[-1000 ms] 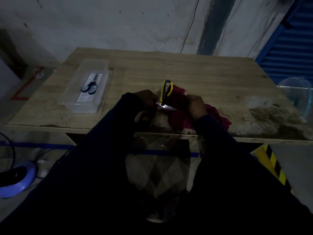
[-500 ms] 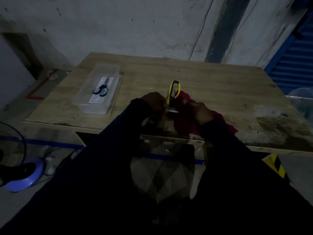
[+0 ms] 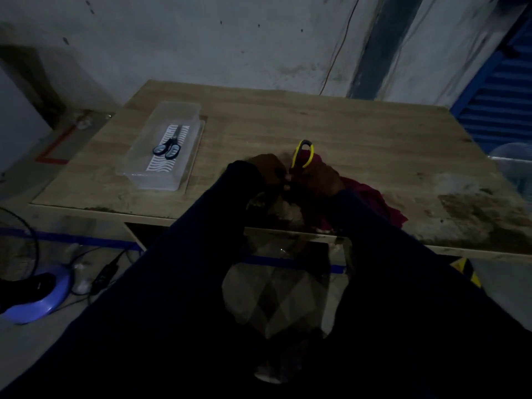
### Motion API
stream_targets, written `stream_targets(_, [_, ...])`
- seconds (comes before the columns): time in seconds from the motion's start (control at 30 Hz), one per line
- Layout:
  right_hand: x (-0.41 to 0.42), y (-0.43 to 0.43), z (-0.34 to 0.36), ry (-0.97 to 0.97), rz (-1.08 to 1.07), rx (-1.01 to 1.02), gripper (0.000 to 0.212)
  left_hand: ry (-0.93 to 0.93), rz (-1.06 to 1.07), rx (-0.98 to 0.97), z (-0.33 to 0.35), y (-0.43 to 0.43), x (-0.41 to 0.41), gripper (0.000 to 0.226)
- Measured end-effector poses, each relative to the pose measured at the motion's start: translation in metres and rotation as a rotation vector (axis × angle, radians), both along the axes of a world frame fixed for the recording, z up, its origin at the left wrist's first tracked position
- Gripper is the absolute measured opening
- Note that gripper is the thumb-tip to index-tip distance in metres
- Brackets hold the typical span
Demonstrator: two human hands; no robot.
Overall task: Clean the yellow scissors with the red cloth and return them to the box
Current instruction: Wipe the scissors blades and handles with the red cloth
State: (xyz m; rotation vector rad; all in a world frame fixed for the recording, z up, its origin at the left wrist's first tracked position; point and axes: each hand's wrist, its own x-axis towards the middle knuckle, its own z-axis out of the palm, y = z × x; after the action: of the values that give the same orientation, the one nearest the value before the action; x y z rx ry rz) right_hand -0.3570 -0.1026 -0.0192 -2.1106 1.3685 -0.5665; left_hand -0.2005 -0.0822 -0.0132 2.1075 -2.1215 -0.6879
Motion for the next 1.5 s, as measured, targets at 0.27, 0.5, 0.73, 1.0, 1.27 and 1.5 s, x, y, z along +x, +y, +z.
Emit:
stream_targets(0.27, [-0.012, 0.003, -0.001, 0.027, 0.18, 0.019, 0.025, -0.021, -0.024, 0.045, 0.003, -0.005, 0.003, 0.022])
stream_targets(0.5, [0.004, 0.003, -0.004, -0.06, 0.017, -0.14, 0.029, 0.037, 0.033, 0.066, 0.003, -0.005, 0.009, 0.026])
stream_targets(0.73, [-0.025, -0.011, -0.008, -0.081, 0.075, 0.237, 0.022, 0.085, 0.065, 0.119, 0.009, -0.006, 0.013, 0.031])
stream_targets(1.0, [-0.077, -0.008, -0.009, 0.073, -0.15, -0.31, 0.026, 0.166, 0.146, 0.103, 0.007, 0.002, 0.017, 0.026])
stream_targets(1.27, [-0.084, -0.006, -0.024, 0.375, 0.125, -0.22, 0.077, 0.278, 0.178, 0.101, 0.009, 0.005, 0.017, 0.011])
stream_targets(1.5, [-0.085, -0.028, -0.033, 0.528, 0.105, -0.344, 0.06, 0.274, 0.207, 0.092, 0.013, 0.002, 0.006, 0.014])
